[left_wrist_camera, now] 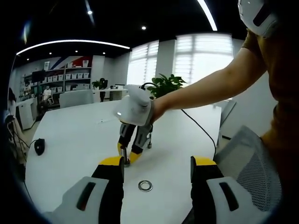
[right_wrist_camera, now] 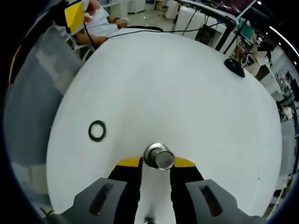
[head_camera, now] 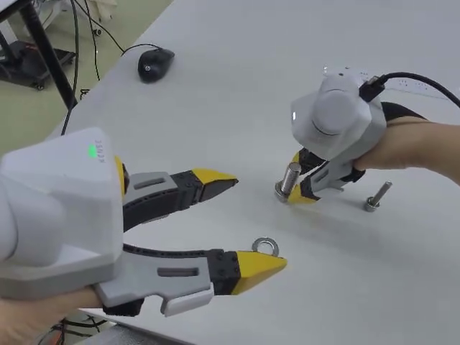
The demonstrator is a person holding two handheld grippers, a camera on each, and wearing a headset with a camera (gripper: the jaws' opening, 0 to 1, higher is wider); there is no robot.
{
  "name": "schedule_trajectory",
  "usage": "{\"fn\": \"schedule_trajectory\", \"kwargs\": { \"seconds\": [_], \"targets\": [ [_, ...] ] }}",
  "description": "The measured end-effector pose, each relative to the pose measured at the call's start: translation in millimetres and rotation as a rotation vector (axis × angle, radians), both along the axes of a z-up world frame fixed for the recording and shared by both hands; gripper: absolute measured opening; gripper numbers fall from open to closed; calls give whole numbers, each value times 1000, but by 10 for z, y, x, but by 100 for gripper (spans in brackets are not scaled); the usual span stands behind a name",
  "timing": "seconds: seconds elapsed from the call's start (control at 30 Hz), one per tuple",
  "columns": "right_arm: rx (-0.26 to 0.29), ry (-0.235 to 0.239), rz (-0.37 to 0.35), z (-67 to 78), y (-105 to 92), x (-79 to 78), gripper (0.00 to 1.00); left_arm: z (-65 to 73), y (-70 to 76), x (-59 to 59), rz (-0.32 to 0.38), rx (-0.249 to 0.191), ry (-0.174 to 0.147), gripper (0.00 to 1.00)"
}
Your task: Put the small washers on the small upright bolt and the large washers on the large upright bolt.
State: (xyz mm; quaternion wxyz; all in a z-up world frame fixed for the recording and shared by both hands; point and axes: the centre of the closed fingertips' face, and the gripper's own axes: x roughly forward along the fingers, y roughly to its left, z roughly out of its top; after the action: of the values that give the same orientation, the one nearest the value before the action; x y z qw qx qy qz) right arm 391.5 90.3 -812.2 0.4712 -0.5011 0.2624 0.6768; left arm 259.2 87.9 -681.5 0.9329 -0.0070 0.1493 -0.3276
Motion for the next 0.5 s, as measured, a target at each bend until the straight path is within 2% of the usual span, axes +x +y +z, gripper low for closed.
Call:
{"fn": "schedule_trajectory", "kwargs": {
  "seconds": [0.1, 0.17, 0.23, 0.43, 0.5],
  "targets": [
    [6, -5, -12, -7, -33, 22, 25, 5, 2, -11, 0, 4, 0, 56],
    [16, -10, -28, 46, -62, 23, 25, 19, 0, -22, 0, 6, -3, 56],
    [24, -11, -36, 110, -99, -1, 25, 32, -3, -34, 1, 7, -6, 56],
    [26, -23, -40, 191, -234, -98, 24, 60, -41, -78, -4, 15, -13, 56],
    [28, -24, -40, 204, -249, -88, 24, 84, -57, -93, -5, 17, -20, 56]
  ]
}}
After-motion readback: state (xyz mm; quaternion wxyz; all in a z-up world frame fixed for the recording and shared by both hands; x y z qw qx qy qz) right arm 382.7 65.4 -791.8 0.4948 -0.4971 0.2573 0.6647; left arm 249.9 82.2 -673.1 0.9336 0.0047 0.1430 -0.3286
